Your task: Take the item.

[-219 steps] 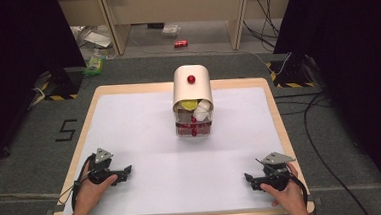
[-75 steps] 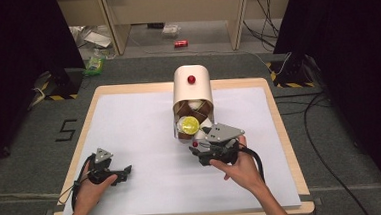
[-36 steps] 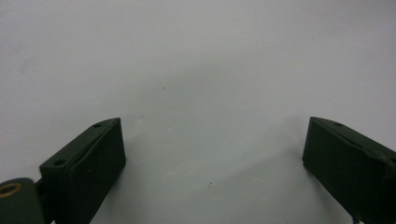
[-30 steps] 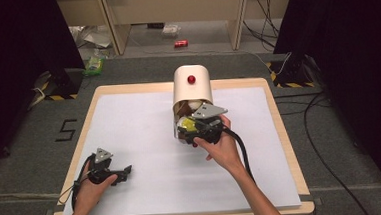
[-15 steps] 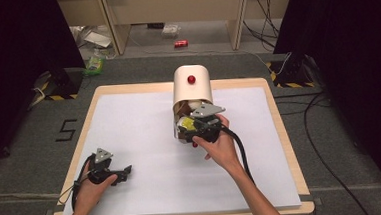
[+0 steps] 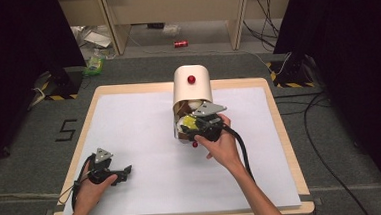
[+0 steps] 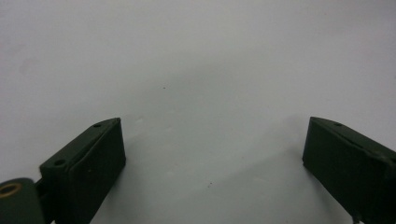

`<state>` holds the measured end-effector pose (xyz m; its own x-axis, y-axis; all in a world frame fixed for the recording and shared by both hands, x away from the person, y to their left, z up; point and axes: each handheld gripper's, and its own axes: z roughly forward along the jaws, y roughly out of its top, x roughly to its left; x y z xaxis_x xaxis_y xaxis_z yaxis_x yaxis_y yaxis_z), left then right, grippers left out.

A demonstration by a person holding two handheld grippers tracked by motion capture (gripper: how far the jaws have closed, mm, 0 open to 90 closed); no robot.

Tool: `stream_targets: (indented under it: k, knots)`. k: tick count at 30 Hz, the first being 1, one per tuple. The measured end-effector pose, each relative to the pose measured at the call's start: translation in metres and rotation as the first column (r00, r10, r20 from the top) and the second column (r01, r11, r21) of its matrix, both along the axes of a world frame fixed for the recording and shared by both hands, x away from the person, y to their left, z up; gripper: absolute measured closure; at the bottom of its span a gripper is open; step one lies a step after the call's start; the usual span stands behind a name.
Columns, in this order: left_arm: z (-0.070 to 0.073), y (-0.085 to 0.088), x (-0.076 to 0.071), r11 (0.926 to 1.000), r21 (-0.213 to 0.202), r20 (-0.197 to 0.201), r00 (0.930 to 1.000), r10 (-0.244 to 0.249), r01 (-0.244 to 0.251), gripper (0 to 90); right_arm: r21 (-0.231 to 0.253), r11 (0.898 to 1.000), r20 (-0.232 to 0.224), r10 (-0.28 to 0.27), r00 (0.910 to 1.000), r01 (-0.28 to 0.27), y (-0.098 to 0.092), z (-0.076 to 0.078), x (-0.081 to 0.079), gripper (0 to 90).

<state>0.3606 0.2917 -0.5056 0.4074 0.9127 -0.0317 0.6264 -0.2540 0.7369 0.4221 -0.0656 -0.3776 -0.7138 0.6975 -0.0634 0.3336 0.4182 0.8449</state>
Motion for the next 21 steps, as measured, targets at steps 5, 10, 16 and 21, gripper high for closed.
stream_targets:
  k: [5, 10, 16, 21]
  knots:
    - [0.0, 0.0, 0.0, 1.0, 0.0, 0.0, 1.0, 0.0, 0.0, 5.1, 0.016, 1.0, -0.016, 0.02, 0.9997, -0.02, -0.001, -0.001, 0.0, 39.4]
    - [0.0, 0.0, 0.0, 1.0, 0.0, 0.0, 1.0, 0.0, 0.0, 5.1, 0.021, 0.999, 0.0, 0.035, 0.9994, -0.035, -0.004, 0.001, -0.002, 39.6]
    - [0.0, 0.0, 0.0, 1.0, 0.0, 0.0, 1.0, 0.0, 0.0, 5.1, 0.021, 0.999, 0.022, 0.048, 0.9986, -0.049, -0.01, 0.008, -0.011, 39.6]
    - [0.0, 0.0, 0.0, 1.0, -0.001, 0.0, 1.0, 0.0, 0.0, 5.1, 0.044, 0.998, 0.034, 0.046, 0.9984, -0.047, -0.018, 0.014, -0.014, 39.6]
